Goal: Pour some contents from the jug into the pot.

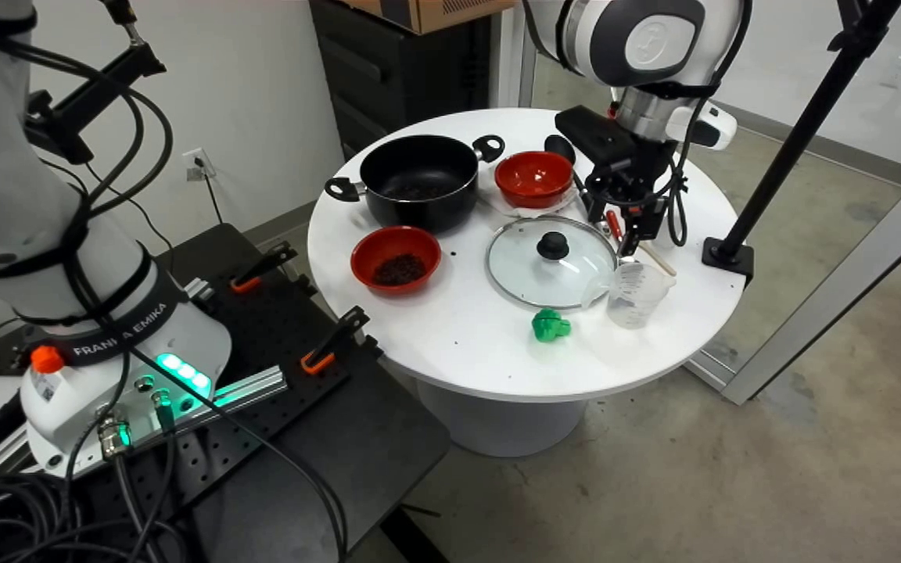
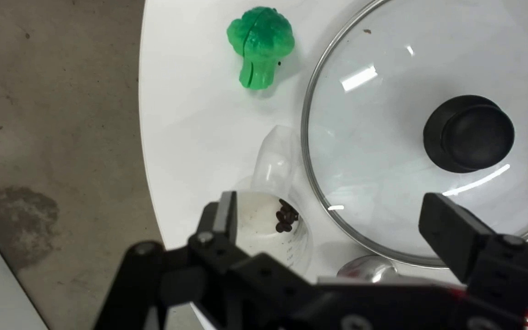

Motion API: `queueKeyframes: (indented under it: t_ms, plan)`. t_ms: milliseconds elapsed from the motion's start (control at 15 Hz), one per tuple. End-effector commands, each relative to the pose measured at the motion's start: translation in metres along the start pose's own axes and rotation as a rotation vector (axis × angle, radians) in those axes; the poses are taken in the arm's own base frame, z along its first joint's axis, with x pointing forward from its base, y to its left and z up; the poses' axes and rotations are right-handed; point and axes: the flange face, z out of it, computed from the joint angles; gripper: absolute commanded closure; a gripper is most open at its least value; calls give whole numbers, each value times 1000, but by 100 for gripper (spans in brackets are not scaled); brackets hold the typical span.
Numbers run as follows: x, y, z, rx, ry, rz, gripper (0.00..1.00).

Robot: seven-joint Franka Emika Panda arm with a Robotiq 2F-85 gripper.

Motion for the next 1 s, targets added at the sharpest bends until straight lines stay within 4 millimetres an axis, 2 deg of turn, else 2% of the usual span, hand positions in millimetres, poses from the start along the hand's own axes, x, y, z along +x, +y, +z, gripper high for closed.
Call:
queueKeyframes:
  t_ms: [0, 467, 733, 800, 867, 933]
  plan:
    - [8, 1, 16, -19, -26, 40, 0]
    - [14, 16, 56, -54, -86, 79, 0]
    - [18, 12, 65, -66, -85, 79, 0]
    - [19, 11, 67, -68, -84, 79, 4]
    - [20, 10, 68, -72, -81, 79, 18]
    - [22, 9, 69, -76, -80, 80, 28]
